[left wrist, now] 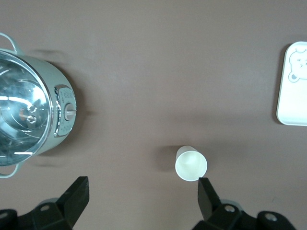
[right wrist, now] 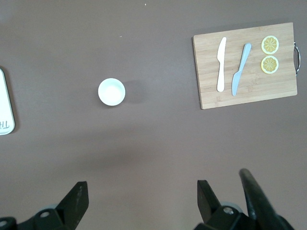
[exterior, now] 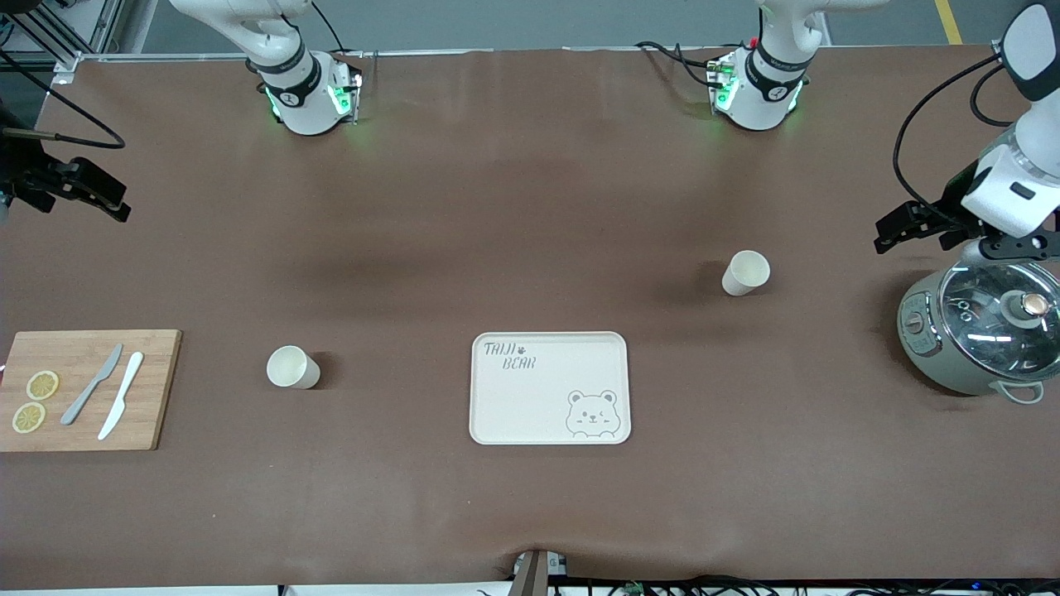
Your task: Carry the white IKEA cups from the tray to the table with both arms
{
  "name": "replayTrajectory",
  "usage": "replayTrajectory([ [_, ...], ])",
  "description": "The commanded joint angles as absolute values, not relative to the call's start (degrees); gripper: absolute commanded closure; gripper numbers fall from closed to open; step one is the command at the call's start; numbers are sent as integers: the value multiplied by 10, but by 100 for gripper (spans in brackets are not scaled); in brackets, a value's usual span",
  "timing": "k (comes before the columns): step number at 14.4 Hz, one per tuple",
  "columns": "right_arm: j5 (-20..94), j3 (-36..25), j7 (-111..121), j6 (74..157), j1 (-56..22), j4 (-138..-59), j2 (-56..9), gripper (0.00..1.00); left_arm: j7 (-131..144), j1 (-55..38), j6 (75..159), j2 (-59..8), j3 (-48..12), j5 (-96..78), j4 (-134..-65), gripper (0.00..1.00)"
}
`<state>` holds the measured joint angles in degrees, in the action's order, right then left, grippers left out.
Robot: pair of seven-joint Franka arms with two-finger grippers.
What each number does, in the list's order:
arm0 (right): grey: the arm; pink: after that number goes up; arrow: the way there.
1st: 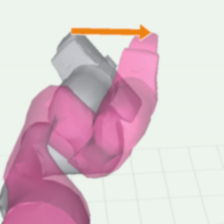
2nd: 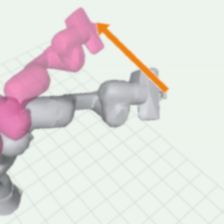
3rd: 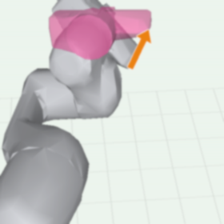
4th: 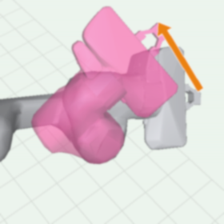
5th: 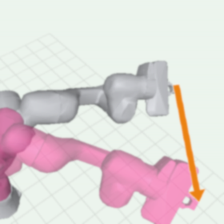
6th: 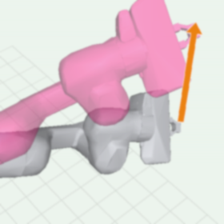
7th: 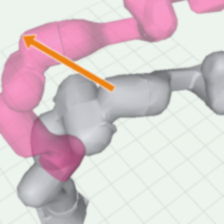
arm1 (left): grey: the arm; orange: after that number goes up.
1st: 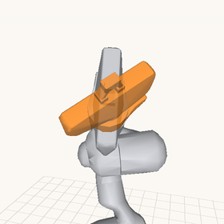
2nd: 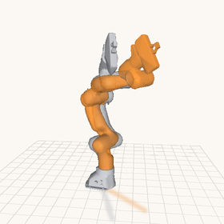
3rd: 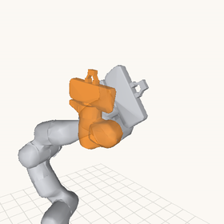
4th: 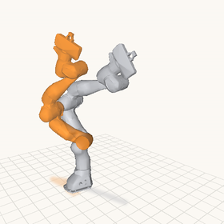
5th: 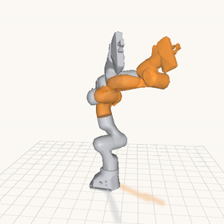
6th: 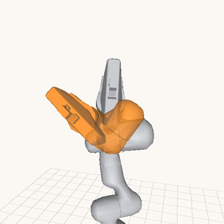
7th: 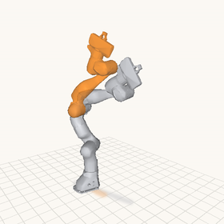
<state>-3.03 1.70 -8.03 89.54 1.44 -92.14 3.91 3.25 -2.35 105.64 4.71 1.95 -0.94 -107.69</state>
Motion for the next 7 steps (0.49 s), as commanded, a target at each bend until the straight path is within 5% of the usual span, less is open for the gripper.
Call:
replayTrajectory([
  [1, -23, 18, -94, 893, 13, -908, 33, 0, 25, -20, 1032, 20, 11, 2, -1019, 0],
  [7, -8, 17, -99, 900, 12, -901, 32, 0, 26, -21, 895, -100, -19, -4, -793, 0],
])
